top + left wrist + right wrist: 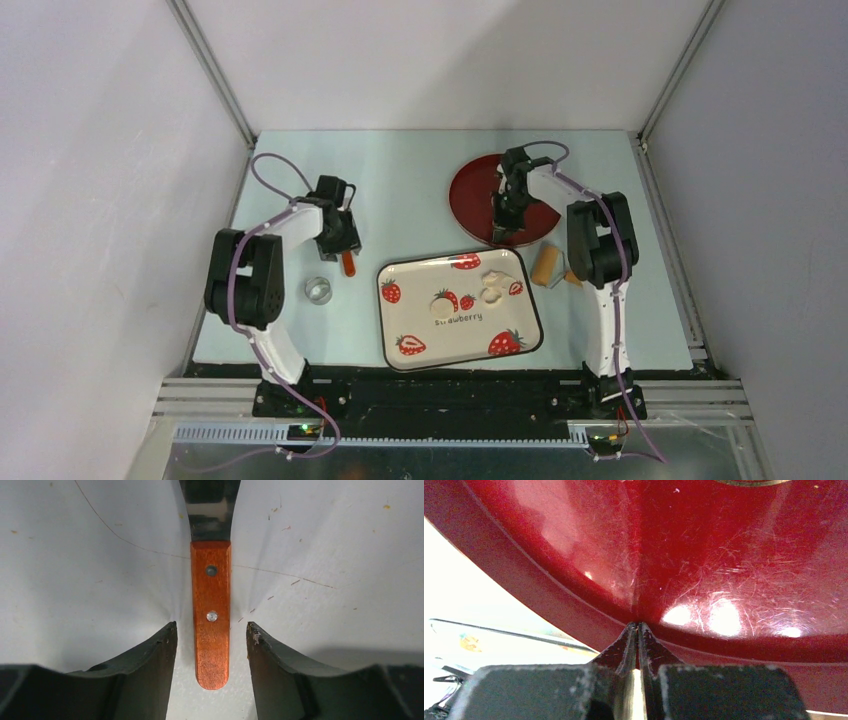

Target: Roll out the dumpling wrappers from the dough

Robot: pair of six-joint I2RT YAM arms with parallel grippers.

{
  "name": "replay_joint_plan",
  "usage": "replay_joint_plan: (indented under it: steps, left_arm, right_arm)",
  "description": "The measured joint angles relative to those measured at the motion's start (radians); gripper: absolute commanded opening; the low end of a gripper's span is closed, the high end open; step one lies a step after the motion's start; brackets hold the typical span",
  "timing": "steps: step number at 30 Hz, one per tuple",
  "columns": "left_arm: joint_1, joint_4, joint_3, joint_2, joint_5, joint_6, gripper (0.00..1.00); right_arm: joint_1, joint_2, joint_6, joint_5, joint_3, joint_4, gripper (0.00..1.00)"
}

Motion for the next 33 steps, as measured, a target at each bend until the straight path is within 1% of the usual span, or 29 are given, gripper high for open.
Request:
replay_joint_plan:
  steps: [7, 8, 9, 10, 20, 24, 27, 33]
  left_arm:
    - [-0.04, -0.087, 0.095, 0.064, -0.045, 0.033, 0.38]
    - [-0.047, -0.097, 0.098, 0.067, -0.046, 0.035, 0.33]
    - [-0.055, -0.108, 0.1, 0.068, -0.047, 0.042, 0.31]
    - [-0.062, -0.119, 0.101, 0.069, -0.047, 0.049, 0.27]
    - [-0.118, -0.161, 0.097, 0.071, -0.06, 0.089, 0.02]
    - [-0.146, -0.156, 0.075, 0.052, -0.074, 0.095, 0.0]
    - [-0.171, -0.16, 0.029, 0.012, -0.075, 0.095, 0.0]
    - [-0.212, -0.186, -0.047, -0.138, -0.073, 0.103, 0.0]
  right_arm:
    - [0.009, -0.076, 0.014, -0.014, -0.112, 0.031, 0.1]
    - [0.008, -0.087, 0.018, -0.016, -0.127, 0.034, 0.1]
    - [0.006, -0.099, 0.02, -0.02, -0.144, 0.04, 0.1]
    - [0.005, -0.109, 0.021, -0.024, -0.158, 0.043, 0.1]
    - [-0.021, -0.201, 0.028, -0.04, -0.28, 0.071, 0.11]
    - [-0.036, -0.239, 0.028, -0.041, -0.321, 0.07, 0.12]
    - [-0.037, -0.27, 0.028, -0.042, -0.336, 0.069, 0.13]
    - [-0.037, -0.338, 0.028, -0.051, -0.366, 0.049, 0.16]
